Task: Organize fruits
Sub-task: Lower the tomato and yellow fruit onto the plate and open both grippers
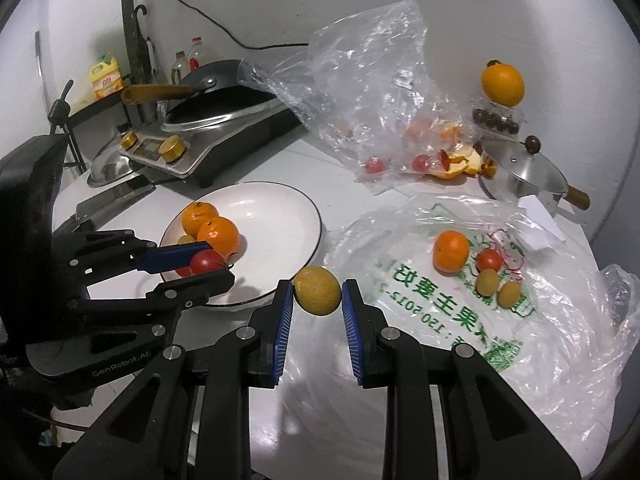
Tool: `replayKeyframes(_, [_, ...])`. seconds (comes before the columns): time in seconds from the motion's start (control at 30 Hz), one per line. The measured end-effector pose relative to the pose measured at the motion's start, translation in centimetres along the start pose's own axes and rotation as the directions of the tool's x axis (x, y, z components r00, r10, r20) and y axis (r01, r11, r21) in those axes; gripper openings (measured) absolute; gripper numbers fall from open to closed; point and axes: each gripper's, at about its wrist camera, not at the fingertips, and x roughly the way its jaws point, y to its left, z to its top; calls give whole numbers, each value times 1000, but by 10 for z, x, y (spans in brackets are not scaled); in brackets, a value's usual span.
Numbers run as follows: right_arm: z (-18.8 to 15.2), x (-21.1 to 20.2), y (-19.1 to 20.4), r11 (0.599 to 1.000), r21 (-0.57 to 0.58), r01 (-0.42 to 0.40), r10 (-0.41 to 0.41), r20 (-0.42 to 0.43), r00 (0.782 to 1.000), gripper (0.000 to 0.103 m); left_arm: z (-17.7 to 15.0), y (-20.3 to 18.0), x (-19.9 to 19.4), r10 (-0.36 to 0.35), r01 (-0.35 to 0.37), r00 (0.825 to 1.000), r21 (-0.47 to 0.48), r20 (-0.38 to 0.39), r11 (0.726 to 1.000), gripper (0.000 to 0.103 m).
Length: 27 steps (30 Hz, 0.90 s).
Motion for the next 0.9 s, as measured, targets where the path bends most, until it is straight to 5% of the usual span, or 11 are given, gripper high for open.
replayKeyframes(0.47, [5,24,23,999,-34,-24,23,-41,999,27,-16,19,12,57,-57,998,6,-25,998,29])
replayKeyframes(0.9, [13,47,42,998,-59,-36,32,-77,997,27,-19,29,13,-5,4,1000,-11,-29,1000,31])
